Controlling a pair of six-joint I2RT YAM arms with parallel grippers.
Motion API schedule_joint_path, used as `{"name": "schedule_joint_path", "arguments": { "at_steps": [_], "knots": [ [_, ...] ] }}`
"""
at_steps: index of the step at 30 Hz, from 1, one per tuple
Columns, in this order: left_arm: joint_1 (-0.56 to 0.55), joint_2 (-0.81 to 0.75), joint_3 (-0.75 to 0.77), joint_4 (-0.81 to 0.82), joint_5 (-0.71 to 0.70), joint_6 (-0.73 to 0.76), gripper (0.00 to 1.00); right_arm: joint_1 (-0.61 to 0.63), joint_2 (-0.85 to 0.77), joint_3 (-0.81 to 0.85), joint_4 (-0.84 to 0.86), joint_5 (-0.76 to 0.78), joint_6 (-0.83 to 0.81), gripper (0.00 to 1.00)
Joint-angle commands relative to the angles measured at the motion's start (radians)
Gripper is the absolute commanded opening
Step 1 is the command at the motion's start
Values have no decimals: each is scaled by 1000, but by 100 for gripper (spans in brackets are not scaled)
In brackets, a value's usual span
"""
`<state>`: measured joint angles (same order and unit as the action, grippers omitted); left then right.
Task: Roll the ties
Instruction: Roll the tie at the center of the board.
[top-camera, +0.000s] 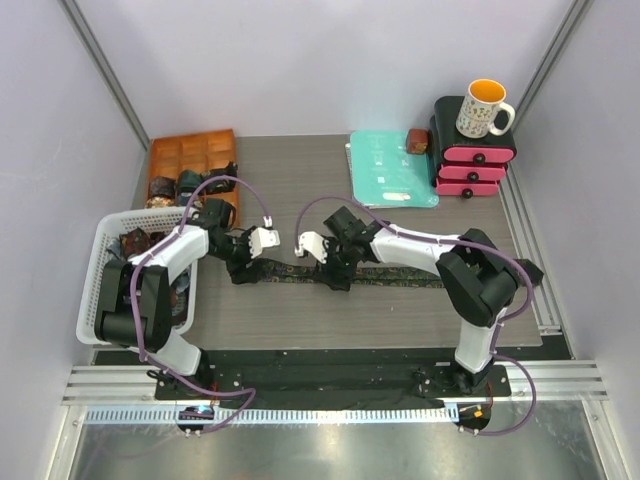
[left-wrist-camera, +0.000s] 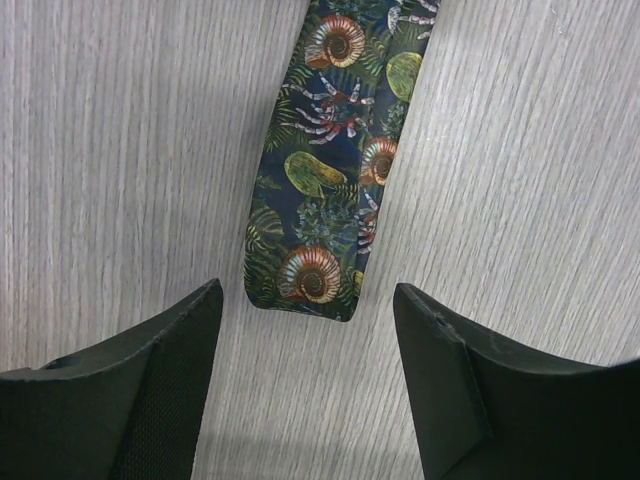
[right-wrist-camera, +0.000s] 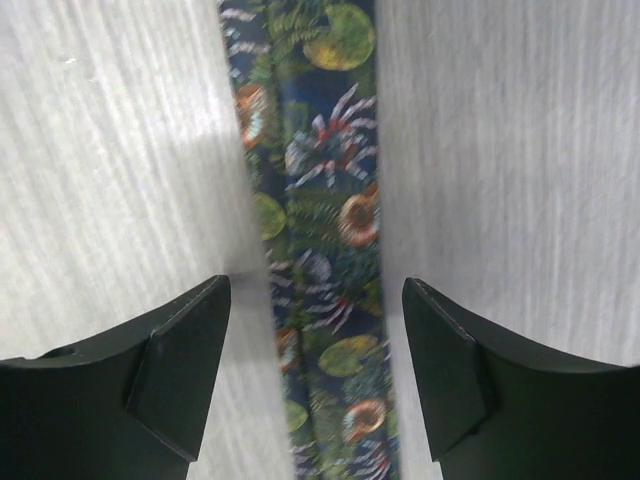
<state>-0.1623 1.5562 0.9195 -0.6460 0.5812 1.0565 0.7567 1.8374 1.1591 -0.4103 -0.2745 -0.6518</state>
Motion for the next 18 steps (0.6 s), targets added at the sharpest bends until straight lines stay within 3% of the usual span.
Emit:
{"name": "schedule_joint_path", "arguments": {
  "at_steps": [1,10,18],
  "knots": [
    [3,-24,9,-11,42,25,67,-16,-90,57,-65,-80,131,72],
    [3,-30,7,-3,46,25,56,-132,39,171,-68,-310,550,50],
    [0,-41,5,-11,58,34,45,-142,129,153,22,-341,800,31]
  ]
}}
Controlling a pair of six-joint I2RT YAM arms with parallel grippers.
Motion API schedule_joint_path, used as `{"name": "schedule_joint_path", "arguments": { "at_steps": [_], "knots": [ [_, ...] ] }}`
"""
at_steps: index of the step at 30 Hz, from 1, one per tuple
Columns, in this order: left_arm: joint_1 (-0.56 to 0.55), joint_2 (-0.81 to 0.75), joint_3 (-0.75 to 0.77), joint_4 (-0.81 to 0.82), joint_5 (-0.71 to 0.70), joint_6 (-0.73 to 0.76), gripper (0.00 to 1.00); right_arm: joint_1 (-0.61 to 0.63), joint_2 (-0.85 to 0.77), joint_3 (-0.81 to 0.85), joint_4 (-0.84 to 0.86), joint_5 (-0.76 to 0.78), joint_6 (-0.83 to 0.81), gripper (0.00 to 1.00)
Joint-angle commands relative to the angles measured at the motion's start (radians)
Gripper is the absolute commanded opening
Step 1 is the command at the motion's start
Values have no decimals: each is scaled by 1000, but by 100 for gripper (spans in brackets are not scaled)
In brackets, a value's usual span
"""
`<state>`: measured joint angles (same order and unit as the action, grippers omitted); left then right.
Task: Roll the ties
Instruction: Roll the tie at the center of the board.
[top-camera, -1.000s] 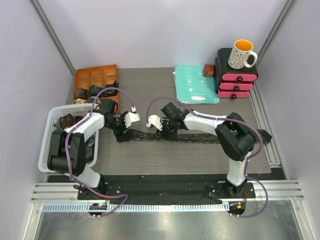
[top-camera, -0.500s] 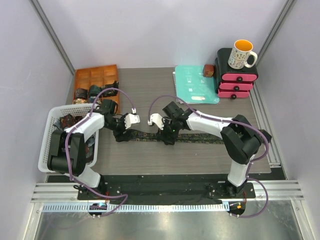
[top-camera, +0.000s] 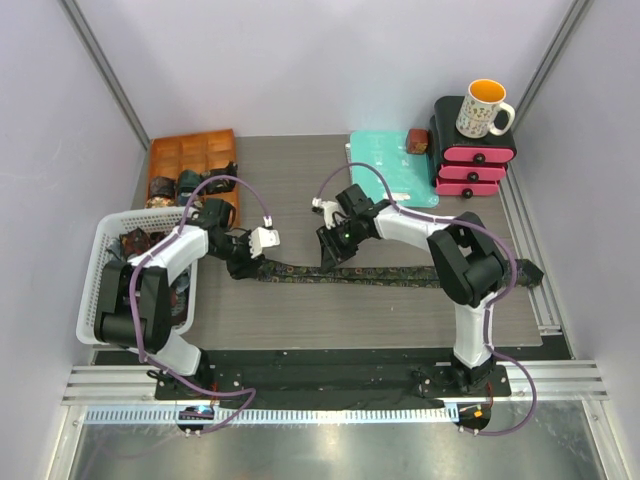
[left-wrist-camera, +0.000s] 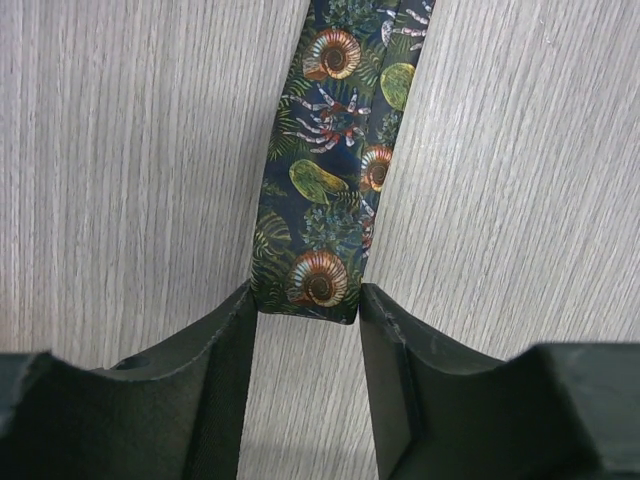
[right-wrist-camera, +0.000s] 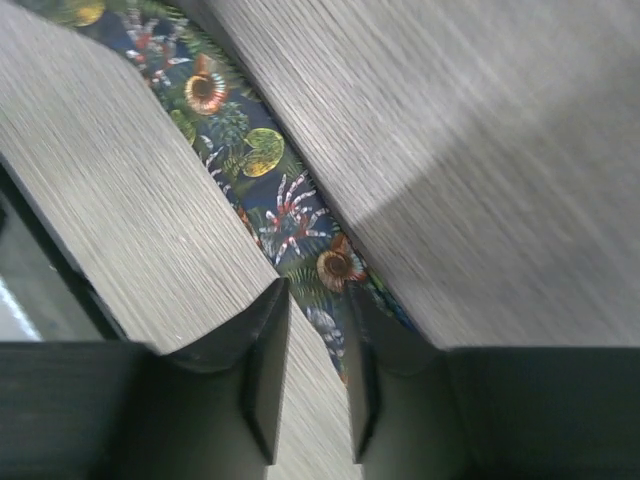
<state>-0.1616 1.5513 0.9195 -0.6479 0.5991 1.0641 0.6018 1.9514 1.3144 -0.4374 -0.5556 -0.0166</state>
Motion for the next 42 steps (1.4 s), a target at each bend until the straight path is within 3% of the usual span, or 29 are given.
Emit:
{"name": "schedule_joint_path", "arguments": {
  "at_steps": [1,16,22,29,37,42],
  "knots": [
    [-1,-37,8,-10,41,28,45,16,21,-10,55,-56,165,31],
    [-84,-10,67,-29,42,13,34,19,57,-34,60,2,101,22],
    [-208,24,87,8,12,-61,33,21,50,-37,83,-39,121,23],
    [-268,104,120,47,-64,-125,30,15,4,-47,196,-151,299,27],
    [-280,153,134,70,-97,-180,29,13,13,-128,491,-198,682,34],
    [-280,156,133,80,-101,-210,29,27,50,-158,614,-196,774,39]
  ]
}}
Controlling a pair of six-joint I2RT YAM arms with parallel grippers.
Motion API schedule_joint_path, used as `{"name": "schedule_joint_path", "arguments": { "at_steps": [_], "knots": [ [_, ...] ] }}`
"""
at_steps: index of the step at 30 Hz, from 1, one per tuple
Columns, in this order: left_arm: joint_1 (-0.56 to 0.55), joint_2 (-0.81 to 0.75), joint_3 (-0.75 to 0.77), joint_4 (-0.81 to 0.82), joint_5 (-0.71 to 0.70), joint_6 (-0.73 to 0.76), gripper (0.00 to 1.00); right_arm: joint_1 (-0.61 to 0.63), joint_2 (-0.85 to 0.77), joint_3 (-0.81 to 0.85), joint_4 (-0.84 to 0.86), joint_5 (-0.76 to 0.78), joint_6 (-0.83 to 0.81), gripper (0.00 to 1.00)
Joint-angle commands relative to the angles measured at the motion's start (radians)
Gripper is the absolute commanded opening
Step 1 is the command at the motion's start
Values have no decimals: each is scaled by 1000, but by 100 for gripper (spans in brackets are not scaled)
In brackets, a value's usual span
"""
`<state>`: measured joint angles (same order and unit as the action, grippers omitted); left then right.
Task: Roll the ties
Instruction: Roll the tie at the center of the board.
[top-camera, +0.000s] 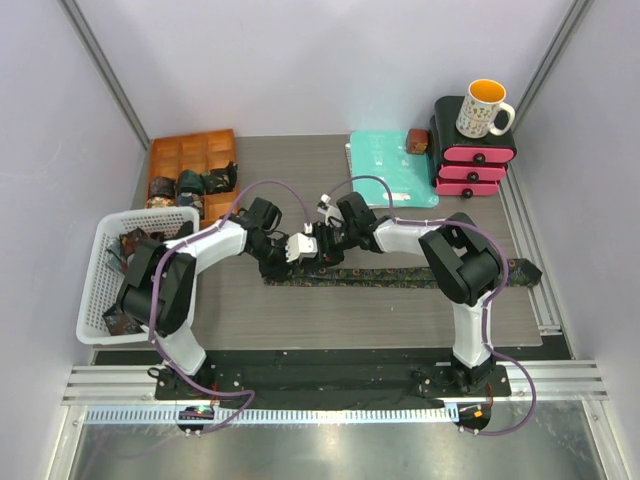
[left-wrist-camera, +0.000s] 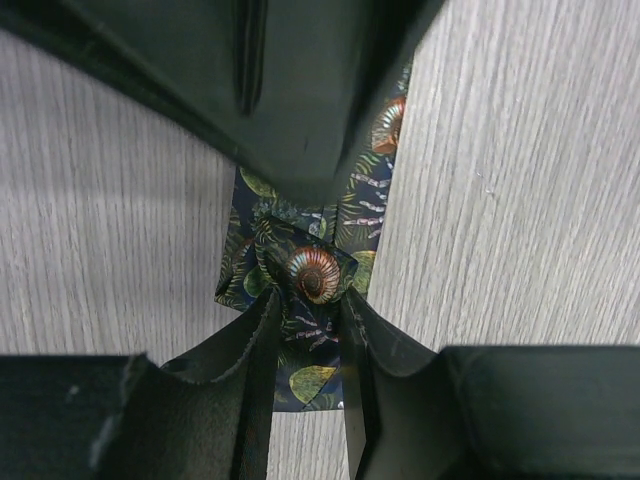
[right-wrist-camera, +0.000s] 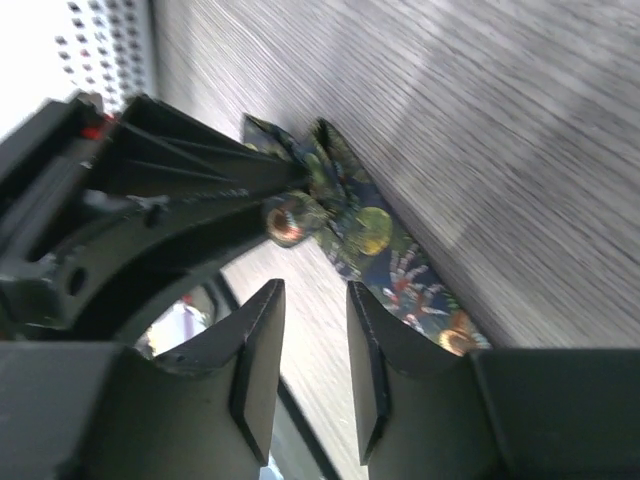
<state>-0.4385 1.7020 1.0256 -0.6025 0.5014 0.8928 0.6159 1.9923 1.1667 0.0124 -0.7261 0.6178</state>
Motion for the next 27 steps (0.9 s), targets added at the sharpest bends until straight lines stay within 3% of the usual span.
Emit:
{"name": "schedule_joint_path", "arguments": {
  "at_steps": [1,20,25,27],
  "knots": [
    [-3,5,25,36,-3,-40,29,16,14,-7,175,-22,145,39],
    [-3,-13,8,49,31,-51,29,62,112,7,308,-19,257,39],
    [-2,-34,-19,43,29,-15,34,62,117,2,310,-21,266,20],
    [4,-50,-27,40,43,-2,43,62,117,-5,308,-22,264,10]
  ]
}}
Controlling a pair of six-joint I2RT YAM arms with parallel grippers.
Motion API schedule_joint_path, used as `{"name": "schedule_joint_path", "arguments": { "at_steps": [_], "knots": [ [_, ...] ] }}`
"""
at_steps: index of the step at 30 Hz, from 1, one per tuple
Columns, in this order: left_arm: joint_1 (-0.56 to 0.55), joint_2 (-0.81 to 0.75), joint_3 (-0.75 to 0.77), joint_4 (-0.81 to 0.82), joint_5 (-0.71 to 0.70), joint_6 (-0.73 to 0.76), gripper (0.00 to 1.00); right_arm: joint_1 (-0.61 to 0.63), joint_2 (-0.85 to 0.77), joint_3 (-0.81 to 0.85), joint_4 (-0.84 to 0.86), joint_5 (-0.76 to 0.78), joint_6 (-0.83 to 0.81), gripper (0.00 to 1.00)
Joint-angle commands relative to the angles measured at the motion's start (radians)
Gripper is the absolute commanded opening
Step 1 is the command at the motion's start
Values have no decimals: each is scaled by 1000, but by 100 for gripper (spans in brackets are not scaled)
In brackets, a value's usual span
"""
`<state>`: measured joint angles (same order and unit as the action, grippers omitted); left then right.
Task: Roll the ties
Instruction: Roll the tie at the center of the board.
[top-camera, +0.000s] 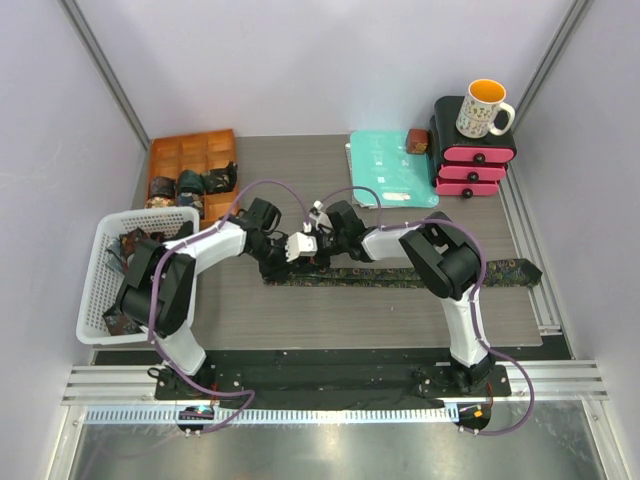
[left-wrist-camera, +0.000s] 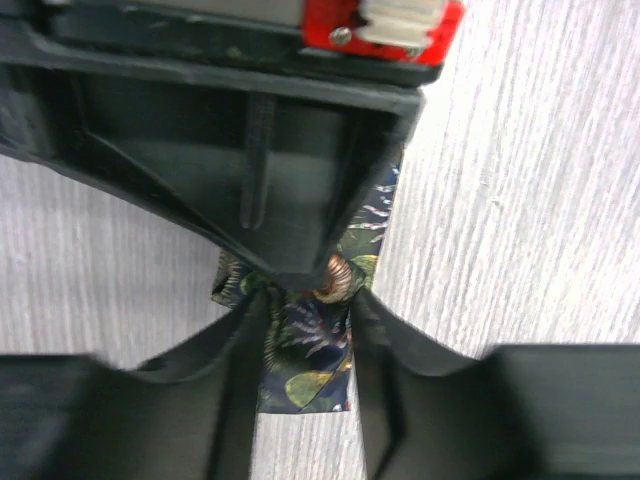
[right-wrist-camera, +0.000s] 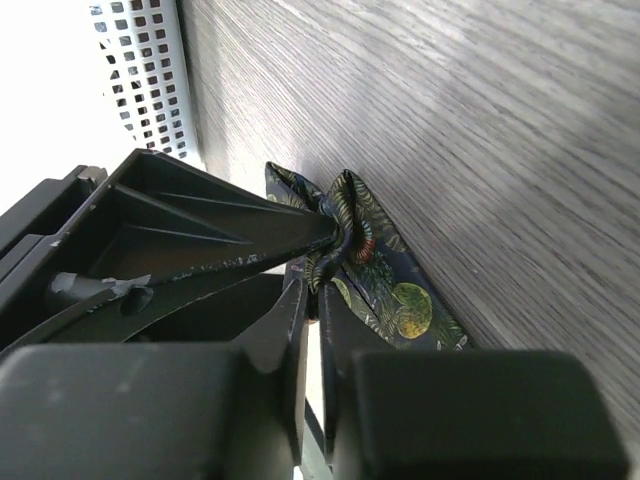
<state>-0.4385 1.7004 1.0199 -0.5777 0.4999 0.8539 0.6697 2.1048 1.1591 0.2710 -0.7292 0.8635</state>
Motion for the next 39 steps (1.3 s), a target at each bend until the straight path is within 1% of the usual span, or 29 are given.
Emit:
{"name": "schedule_joint_path", "arguments": {
  "at_steps": [1,2,4,6,8,10,11,14,19,21,22,23,25,28,29,30,31,33,34,36,37,39],
  "knots": [
    [9,-56,-24,10,51,49,46,8,3,-1,47,-19,12,7],
    [24,-71,-27,13,58,54,57,10,0,-2,43,-19,12,1],
    [55,-97,-44,33,100,59,68,5,-5,-12,43,-18,9,1],
    [112,-137,-55,52,143,85,88,5,-8,-12,42,-19,9,1],
    [138,-156,-73,61,155,141,97,5,-9,-13,42,-21,12,1],
    [141,-165,-90,52,158,206,100,5,-9,-12,43,-27,11,1],
    [141,-166,-96,53,163,261,100,7,-9,-12,43,-29,12,1],
    [141,-153,-109,58,209,333,100,5,-11,-10,51,-30,22,1],
    [112,-76,-63,10,229,376,100,5,-22,-6,57,-27,28,1],
    [93,-59,-44,1,210,378,100,5,-22,-6,62,-29,34,1],
    [72,-35,-43,1,159,378,100,7,-23,-7,65,-32,38,1],
    [57,-27,-43,2,141,376,99,4,-23,-7,68,-33,40,1],
    [47,-5,-41,6,109,357,95,5,-28,-10,71,-35,40,1],
    [37,13,-38,12,82,346,83,5,-32,-13,73,-38,43,1],
    [34,15,-40,13,80,344,73,5,-34,-13,73,-36,45,1],
    [32,22,-37,13,75,343,68,5,-32,-13,74,-39,46,1],
    [26,24,-35,13,63,341,59,5,-31,-13,76,-42,48,3],
    [24,25,-35,13,55,336,51,5,-32,-10,79,-47,52,4],
    [26,24,-37,13,52,336,47,5,-34,-12,79,-47,55,6],
    [24,21,-43,13,46,339,45,4,-35,-15,85,-50,66,9],
    [26,18,-44,13,46,340,43,2,-37,-15,86,-50,71,14],
    [24,18,-43,13,42,338,40,1,-39,-15,86,-53,78,17]
  ]
}}
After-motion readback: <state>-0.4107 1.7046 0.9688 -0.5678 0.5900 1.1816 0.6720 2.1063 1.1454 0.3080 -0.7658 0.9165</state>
